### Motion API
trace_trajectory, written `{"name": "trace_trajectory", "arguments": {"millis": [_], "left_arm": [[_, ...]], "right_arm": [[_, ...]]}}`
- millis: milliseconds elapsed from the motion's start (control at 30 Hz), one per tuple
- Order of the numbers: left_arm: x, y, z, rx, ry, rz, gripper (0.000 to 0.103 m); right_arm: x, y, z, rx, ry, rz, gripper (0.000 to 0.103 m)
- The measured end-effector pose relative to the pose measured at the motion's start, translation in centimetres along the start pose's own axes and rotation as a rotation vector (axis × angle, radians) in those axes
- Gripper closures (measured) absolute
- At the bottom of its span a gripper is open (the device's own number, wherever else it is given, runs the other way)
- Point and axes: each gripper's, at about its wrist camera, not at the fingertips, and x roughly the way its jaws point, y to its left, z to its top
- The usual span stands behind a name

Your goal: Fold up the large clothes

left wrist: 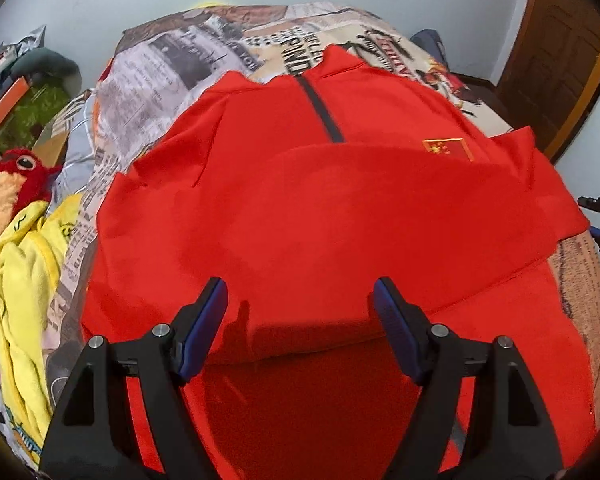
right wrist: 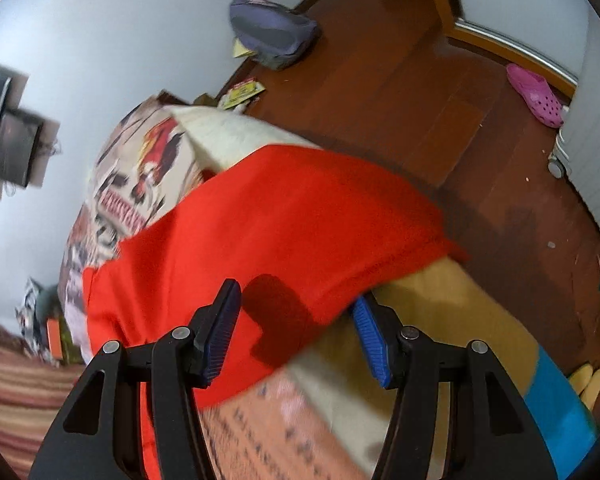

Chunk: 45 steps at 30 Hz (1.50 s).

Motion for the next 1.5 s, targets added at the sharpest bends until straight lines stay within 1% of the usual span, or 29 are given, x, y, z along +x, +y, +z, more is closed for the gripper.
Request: {"name": "trace_trajectory", "arguments": {"millis": [100, 167, 200, 233, 267, 300, 333, 433, 567, 667, 733, 867, 967, 1033, 1100, 1167, 1267, 1367, 1433, 1500], "left_arm": [[0.3, 1.0, -0.4, -0.02, 0.017, -0.002, 0.028], [0.5, 1.4, -0.5, -0.023, 0.029, 0.007, 0.028], [0.4, 1.6, -0.6, -0.024, 0.029, 0.014, 0.028], [0.3, 1.8, -0.7, -0.029, 0.028, 0.018, 0.028], [0.2, 2.0, -0.8, -0.034, 0.026, 0.017, 0.028], [0.0, 2.1, -0.8, -0.042, 0.023, 0.013, 0.028], [-0.3, 2.3, -0.9, -0.05, 0.019, 0.007, 0.028], [-1.0, 2.4, -1.1, -0.05, 0.01, 0.011, 0.028], [-2.5, 2.5, -1.4, -0.05, -0.013, -0.001, 0.028], [-3.8, 2.8, -1.8, -0.061, -0.036, -0.023, 0.028], [-4.5, 3.1, -2.0, -0.067, -0.047, -0.032, 0.028], [-6.3, 4.3, -2.6, -0.081, -0.07, -0.051, 0.028], [-7.4, 5.2, -3.0, -0.084, -0.093, -0.048, 0.028], [-8.1, 6.0, -3.3, -0.091, -0.107, -0.048, 0.028], [-8.5, 6.8, -3.7, -0.1, -0.113, -0.053, 0.028], [-8.8, 7.6, -4.3, -0.111, -0.119, -0.057, 0.028], [-8.8, 8.6, -5.1, -0.124, -0.118, -0.059, 0.028], [-8.5, 9.5, -6.1, -0.134, -0.101, -0.063, 0.028], [-8.3, 10.0, -6.7, -0.139, -0.088, -0.06, 0.028], [-8.1, 10.5, -7.3, -0.144, -0.079, -0.056, 0.028]], "right_arm": [[0.8, -0.2, 1.1, 0.039, -0.022, -0.026, 0.051], [1.2, 0.2, 1.6, 0.051, -0.046, -0.055, 0.053], [1.1, 0.4, 1.8, 0.049, -0.061, -0.083, 0.06], [1.0, 0.7, 1.9, 0.038, -0.082, -0.117, 0.07], [0.9, 0.9, 2.0, 0.024, -0.101, -0.136, 0.076], [0.5, 1.4, 1.9, -0.004, -0.129, -0.174, 0.092], [0.0, 1.9, 1.8, -0.031, -0.15, -0.194, 0.096], [-2.8, 3.1, 1.1, -0.078, -0.23, -0.169, 0.096], [-6.6, 5.7, 0.3, -0.152, -0.283, -0.117, 0.096], [-9.4, 8.9, -0.6, -0.24, -0.317, -0.067, 0.096], [-11.3, 11.5, -1.6, -0.305, -0.344, -0.018, 0.097], [-13.3, 16.7, -4.0, -0.421, -0.365, 0.083, 0.097], [-13.6, 21.2, -6.9, -0.523, -0.35, 0.16, 0.097], [-13.1, 23.5, -8.6, -0.58, -0.329, 0.195, 0.097], [-12.1, 25.8, -10.8, -0.638, -0.289, 0.233, 0.097], [-10.3, 28.0, -13.1, -0.7, -0.232, 0.243, 0.097], [-7.1, 30.0, -16.2, -0.78, -0.147, 0.222, 0.097], [-2.8, 30.8, -19.4, -0.844, -0.022, 0.174, 0.097], [0.7, 30.7, -21.8, -0.884, 0.074, 0.121, 0.096], [3.2, 30.0, -23.8, -0.899, 0.16, 0.081, 0.096]]}}
